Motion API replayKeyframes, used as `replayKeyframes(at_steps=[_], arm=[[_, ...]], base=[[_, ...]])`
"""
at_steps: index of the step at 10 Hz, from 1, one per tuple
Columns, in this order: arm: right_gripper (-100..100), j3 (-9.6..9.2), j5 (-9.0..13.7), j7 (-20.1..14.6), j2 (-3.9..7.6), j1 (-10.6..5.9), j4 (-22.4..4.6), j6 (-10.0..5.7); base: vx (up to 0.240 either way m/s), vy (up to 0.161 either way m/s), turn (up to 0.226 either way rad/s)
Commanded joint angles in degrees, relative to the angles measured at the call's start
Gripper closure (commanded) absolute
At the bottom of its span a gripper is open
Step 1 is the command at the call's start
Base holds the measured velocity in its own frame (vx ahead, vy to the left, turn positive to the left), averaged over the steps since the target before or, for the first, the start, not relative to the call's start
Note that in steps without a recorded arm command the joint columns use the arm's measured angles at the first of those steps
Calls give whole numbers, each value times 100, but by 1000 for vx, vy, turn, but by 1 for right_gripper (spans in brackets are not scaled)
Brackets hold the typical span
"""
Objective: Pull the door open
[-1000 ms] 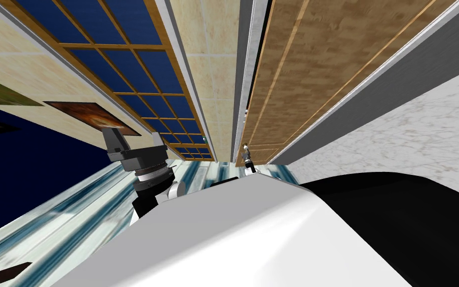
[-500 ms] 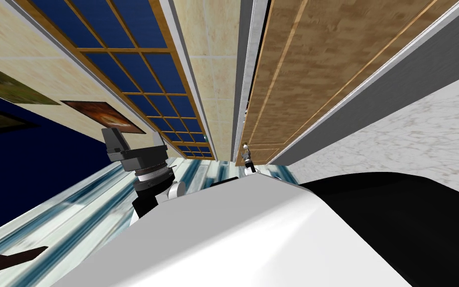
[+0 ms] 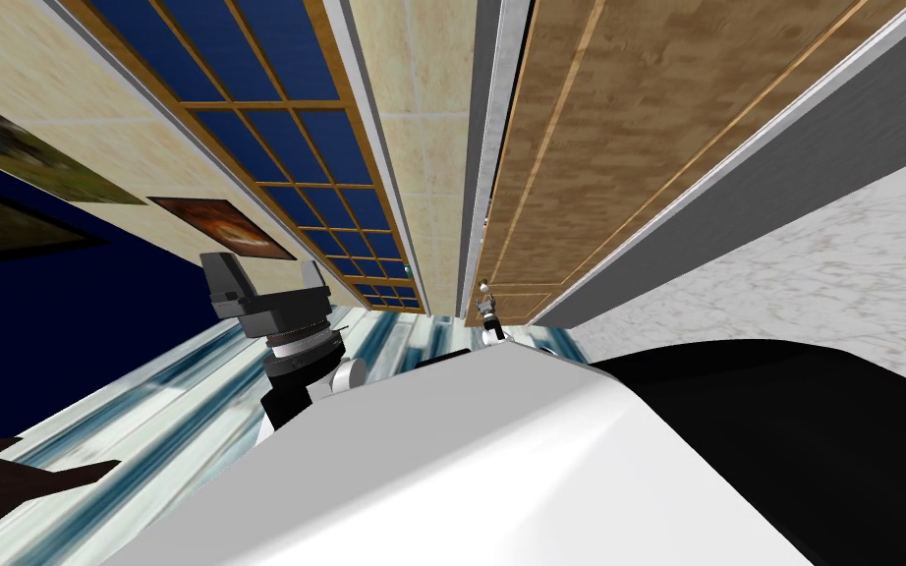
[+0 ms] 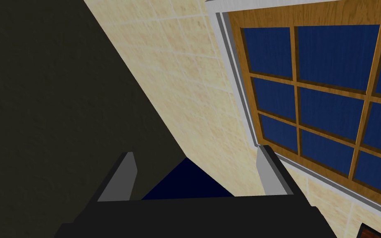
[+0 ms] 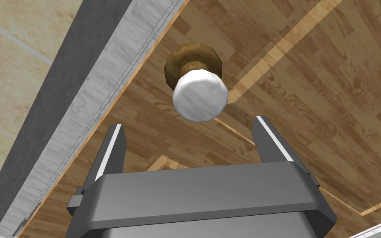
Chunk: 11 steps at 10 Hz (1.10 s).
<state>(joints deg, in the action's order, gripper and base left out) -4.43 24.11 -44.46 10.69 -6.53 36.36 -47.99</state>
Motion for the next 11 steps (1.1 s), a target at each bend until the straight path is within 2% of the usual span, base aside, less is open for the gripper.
replayKeyframes(at_steps=[1,2,3,4,6,7,8,9,11], arm=[[-100,-59,170,-286,12,-19,-9,-7],[-100,-59,170,-381,12,-19,-9,-7],[-100,-97,282,-587,20,-30,-12,-10],[-100,-97,282,-616,20,-30,-12,-10],[-100,-168,489,-996,35,-50,-17,-15],[-100,-168,489,-1083,35,-50,-17,-15],[-100,-202,591,-1295,42,-60,-20,-17],[-100,-202,591,-1316,42,-60,-20,-17],[-100,-264,770,-1697,55,-78,-24,-22]], base=[[-64,-36,82],[-47,-27,30],[-51,-17,52],[-48,-14,32],[-63,-18,68],[-48,-16,24],[-43,-26,39],[-33,-20,32],[-53,-19,55]])
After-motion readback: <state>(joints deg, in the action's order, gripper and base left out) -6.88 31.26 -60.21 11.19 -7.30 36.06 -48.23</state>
